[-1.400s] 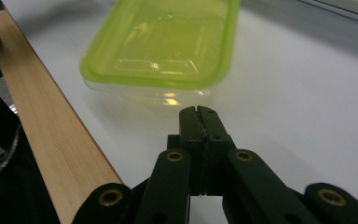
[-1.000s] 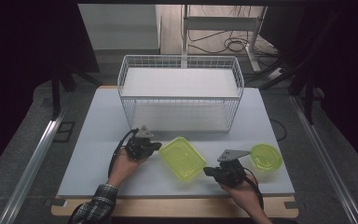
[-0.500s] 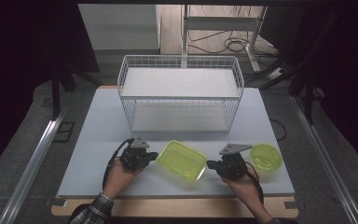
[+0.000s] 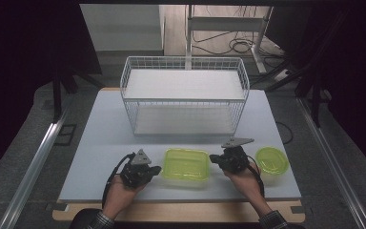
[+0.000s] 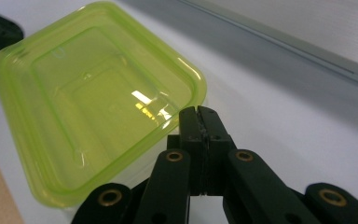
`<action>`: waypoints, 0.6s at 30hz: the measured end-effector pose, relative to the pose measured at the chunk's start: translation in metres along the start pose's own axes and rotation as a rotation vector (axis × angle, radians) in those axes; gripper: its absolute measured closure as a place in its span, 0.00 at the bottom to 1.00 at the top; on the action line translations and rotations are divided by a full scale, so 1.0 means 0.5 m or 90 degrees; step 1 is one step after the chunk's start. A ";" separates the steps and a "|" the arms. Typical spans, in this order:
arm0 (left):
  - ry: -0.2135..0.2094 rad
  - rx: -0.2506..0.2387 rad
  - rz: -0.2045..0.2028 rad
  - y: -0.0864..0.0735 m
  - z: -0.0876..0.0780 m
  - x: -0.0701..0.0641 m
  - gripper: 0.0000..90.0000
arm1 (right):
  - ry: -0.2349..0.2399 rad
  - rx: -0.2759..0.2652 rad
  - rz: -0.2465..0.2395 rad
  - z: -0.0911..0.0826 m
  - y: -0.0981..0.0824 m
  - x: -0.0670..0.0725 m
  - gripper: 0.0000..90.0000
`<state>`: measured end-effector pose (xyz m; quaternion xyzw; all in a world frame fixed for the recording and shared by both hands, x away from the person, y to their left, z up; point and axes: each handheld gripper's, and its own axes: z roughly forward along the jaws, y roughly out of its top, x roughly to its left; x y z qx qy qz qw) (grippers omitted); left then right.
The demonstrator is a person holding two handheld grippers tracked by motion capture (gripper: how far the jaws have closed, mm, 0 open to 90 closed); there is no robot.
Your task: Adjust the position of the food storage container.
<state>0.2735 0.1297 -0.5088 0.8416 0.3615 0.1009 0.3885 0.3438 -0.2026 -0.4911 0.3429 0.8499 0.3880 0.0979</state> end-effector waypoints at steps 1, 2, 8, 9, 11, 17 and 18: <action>-0.004 -0.001 -0.001 -0.003 -0.002 -0.008 0.98 | -0.001 0.000 0.004 0.005 0.004 -0.004 0.99; -0.006 0.000 0.000 -0.005 -0.003 -0.012 0.98 | -0.003 0.001 0.004 0.007 0.006 -0.006 0.99; -0.023 -0.003 0.005 -0.014 -0.009 -0.031 0.97 | -0.003 0.004 0.003 0.018 0.011 -0.011 0.99; -0.025 -0.004 0.006 -0.015 -0.011 -0.035 0.97 | -0.003 0.004 0.003 0.018 0.011 -0.011 0.99; -0.034 -0.006 0.006 -0.018 -0.013 -0.044 0.96 | -0.004 0.002 0.003 0.022 0.013 -0.011 0.99; -0.033 -0.002 0.008 -0.025 -0.016 -0.037 0.91 | -0.007 -0.001 -0.016 0.010 0.010 -0.005 0.95; -0.026 -0.003 0.009 -0.026 -0.018 -0.034 0.91 | -0.007 -0.001 -0.016 0.010 0.010 -0.005 0.95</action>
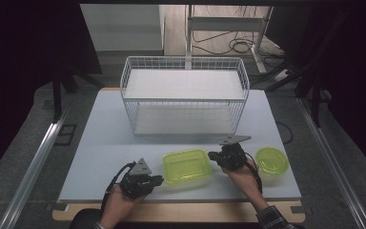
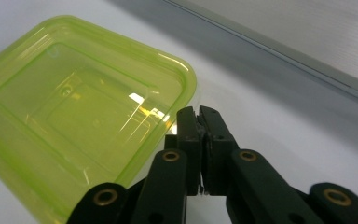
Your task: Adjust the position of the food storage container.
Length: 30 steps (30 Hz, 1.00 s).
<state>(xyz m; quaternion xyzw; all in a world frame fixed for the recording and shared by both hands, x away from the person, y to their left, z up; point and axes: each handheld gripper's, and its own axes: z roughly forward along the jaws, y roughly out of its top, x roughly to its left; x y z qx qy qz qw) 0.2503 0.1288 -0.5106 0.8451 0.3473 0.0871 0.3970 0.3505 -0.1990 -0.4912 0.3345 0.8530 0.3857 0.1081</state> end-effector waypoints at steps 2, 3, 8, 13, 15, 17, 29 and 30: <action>0.014 -0.005 0.004 -0.003 -0.006 0.005 0.80 | -0.002 -0.009 -0.009 -0.014 -0.003 0.003 0.91; 0.025 -0.007 0.008 -0.004 -0.009 0.006 0.75 | -0.006 -0.016 -0.011 -0.030 -0.006 0.007 0.86; 0.061 -0.022 0.011 -0.014 -0.027 0.006 0.58 | -0.017 -0.028 -0.023 -0.059 -0.019 0.013 0.74; 0.069 -0.043 -0.015 -0.031 -0.042 0.017 0.35 | -0.018 -0.041 -0.032 -0.078 -0.027 0.024 0.54; 0.074 -0.042 -0.021 -0.037 -0.044 0.020 0.21 | -0.013 -0.044 -0.040 -0.080 -0.032 0.033 0.44; 0.079 -0.036 -0.024 -0.042 -0.044 0.022 0.18 | -0.012 -0.043 -0.042 -0.080 -0.035 0.036 0.41; 0.125 -0.049 0.001 -0.053 -0.045 0.021 0.01 | -0.007 -0.040 -0.036 -0.091 -0.080 0.041 0.13; 0.127 -0.049 0.003 -0.053 -0.045 0.020 0.01 | -0.007 -0.040 -0.036 -0.091 -0.080 0.041 0.13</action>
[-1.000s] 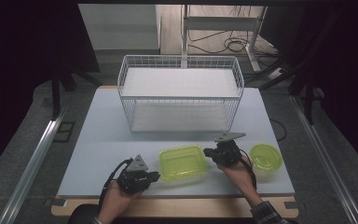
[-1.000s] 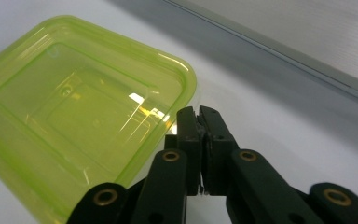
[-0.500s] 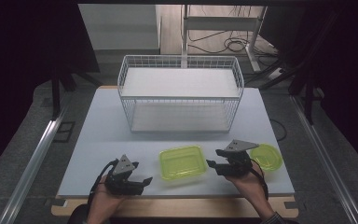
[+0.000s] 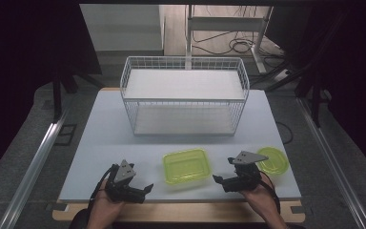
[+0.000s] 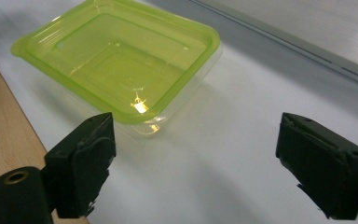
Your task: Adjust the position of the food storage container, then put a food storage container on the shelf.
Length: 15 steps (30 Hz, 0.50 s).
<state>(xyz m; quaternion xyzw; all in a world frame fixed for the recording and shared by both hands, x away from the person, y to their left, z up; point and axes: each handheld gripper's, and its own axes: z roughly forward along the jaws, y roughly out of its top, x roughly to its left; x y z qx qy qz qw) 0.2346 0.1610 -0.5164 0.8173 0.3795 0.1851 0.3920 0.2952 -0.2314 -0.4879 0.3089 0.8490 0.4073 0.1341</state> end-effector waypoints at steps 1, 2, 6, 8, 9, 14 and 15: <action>0.002 0.000 0.002 -0.001 0.000 0.000 0.01 | 0.002 0.000 0.000 0.000 -0.002 0.000 0.13; 0.004 0.001 0.003 -0.001 0.000 0.000 0.01 | 0.004 0.002 0.004 -0.001 -0.004 0.000 0.12; 0.008 0.002 0.006 -0.001 0.001 -0.001 0.01 | 0.009 0.007 0.002 0.003 -0.008 -0.002 0.10; 0.011 0.002 0.011 -0.001 0.001 -0.002 0.01 | 0.008 0.010 0.000 0.005 -0.009 -0.002 0.09; 0.012 0.002 0.013 -0.001 0.002 -0.003 0.01 | 0.006 0.013 0.000 0.007 -0.009 -0.002 0.08; 0.010 0.006 0.019 -0.001 0.003 -0.004 0.01 | 0.000 0.022 0.013 0.009 -0.008 -0.004 0.07; 0.010 0.007 0.021 -0.001 0.004 -0.005 0.01 | -0.004 0.027 0.015 0.009 -0.008 -0.004 0.06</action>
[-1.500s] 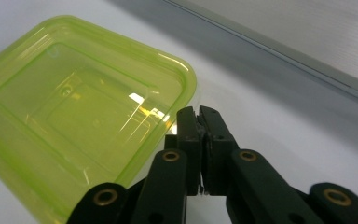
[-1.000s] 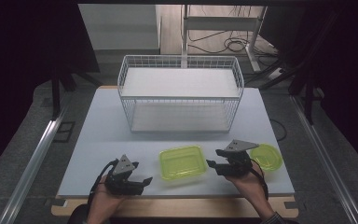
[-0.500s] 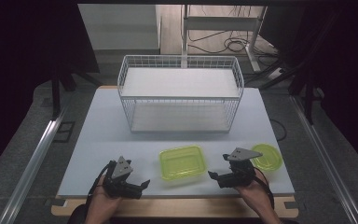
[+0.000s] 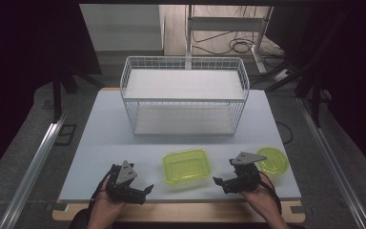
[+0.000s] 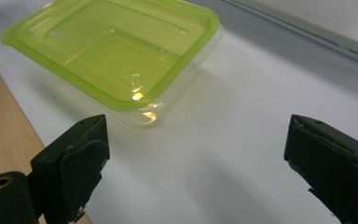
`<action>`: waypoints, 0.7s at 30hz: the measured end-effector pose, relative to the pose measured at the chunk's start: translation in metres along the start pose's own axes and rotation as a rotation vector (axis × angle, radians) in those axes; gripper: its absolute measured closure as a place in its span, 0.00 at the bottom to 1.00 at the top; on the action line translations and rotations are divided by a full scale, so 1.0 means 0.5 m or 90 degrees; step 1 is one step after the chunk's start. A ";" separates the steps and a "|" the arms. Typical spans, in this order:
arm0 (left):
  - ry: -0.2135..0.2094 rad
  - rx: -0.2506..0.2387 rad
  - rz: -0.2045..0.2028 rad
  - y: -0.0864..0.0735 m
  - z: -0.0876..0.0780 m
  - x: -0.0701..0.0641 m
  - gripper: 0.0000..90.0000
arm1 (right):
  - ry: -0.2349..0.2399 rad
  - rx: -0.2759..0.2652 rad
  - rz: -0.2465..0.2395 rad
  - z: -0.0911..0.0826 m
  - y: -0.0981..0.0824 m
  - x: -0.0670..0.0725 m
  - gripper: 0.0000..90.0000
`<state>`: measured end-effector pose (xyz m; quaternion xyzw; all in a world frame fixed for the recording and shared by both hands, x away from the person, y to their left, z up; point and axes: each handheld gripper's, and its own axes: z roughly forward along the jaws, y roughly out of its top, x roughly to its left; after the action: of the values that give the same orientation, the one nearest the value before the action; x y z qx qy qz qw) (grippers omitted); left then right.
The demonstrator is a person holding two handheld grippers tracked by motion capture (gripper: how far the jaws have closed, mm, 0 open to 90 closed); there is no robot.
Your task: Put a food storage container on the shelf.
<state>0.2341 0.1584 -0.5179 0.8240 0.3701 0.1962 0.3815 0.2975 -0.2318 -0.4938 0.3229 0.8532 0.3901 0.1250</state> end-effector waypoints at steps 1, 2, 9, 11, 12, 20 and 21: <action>0.000 0.001 0.001 0.000 0.000 0.000 0.01 | -0.004 0.012 0.008 0.001 0.001 0.000 0.03; 0.001 0.002 0.004 0.000 0.001 -0.001 0.01 | -0.006 0.017 0.013 0.002 0.001 0.000 0.03; 0.003 0.011 0.016 0.000 0.004 -0.003 0.01 | 0.028 -0.009 0.065 -0.006 0.025 -0.007 0.17; 0.004 0.011 0.017 0.000 0.004 -0.003 0.01 | 0.039 -0.009 0.078 -0.005 0.029 -0.010 0.21; 0.005 0.011 0.017 0.000 0.004 -0.003 0.01 | 0.050 -0.010 0.091 -0.004 0.033 -0.014 0.26; 0.007 0.014 0.024 0.000 0.007 -0.005 0.01 | 0.111 0.010 0.163 0.029 0.056 -0.044 0.49; 0.008 0.015 0.025 0.000 0.007 -0.005 0.01 | 0.117 0.017 0.168 0.037 0.060 -0.048 0.53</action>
<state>0.2347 0.1547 -0.5201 0.8344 0.3582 0.2045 0.3656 0.3379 -0.2217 -0.4847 0.3970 0.8161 0.4198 -0.0103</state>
